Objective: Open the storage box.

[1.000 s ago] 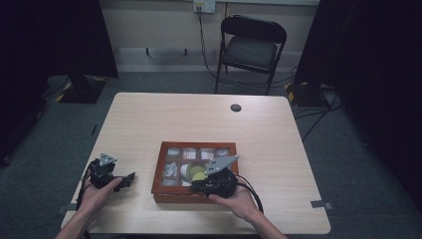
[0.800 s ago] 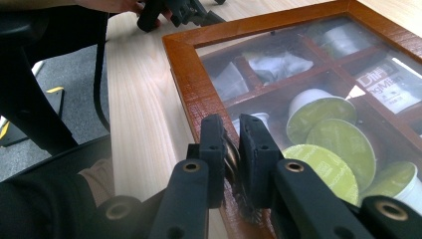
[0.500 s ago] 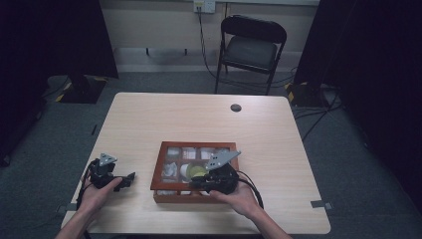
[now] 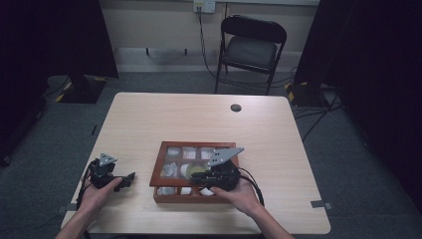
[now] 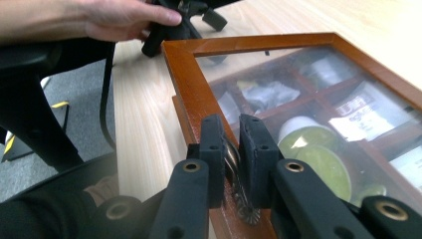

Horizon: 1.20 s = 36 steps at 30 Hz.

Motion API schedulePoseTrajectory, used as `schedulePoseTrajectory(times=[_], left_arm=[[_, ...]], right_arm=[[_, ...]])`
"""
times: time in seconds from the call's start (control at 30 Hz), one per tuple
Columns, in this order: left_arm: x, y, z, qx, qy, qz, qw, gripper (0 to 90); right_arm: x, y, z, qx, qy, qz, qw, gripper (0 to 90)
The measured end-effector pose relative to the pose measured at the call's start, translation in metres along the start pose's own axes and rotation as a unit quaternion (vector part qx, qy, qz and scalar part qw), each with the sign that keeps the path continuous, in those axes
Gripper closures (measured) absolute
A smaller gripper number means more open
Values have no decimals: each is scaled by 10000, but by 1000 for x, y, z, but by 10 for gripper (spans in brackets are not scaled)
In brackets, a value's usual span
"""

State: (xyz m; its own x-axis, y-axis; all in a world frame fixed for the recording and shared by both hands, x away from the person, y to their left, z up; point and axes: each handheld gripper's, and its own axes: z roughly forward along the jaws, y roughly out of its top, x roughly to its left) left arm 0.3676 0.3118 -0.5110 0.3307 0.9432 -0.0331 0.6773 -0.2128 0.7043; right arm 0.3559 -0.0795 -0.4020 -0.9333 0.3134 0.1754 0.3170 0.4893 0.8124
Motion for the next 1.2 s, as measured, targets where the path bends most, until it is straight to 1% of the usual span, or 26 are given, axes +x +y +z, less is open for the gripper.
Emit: schedulePoseTrajectory(times=[0.27,0.4,0.7,1.07,1.2], left_arm=[[0,0,0,0,-1,0,10000,0],[0,0,0,0,0,0,10000,0],[0,0,0,0,0,-1,10000,0],[0,0,0,-1,-1,0,10000,0],[0,0,0,0,0,0,10000,0]], right_arm=[[-2,6,-5,-130,-22,57,9999,810],[-2,8,-5,-122,-41,135,9998,809],[-4,14,-9,-181,-57,207,9996,808],[-7,21,-12,-184,-59,228,9996,809],[-8,23,-13,-222,-43,254,9994,809]])
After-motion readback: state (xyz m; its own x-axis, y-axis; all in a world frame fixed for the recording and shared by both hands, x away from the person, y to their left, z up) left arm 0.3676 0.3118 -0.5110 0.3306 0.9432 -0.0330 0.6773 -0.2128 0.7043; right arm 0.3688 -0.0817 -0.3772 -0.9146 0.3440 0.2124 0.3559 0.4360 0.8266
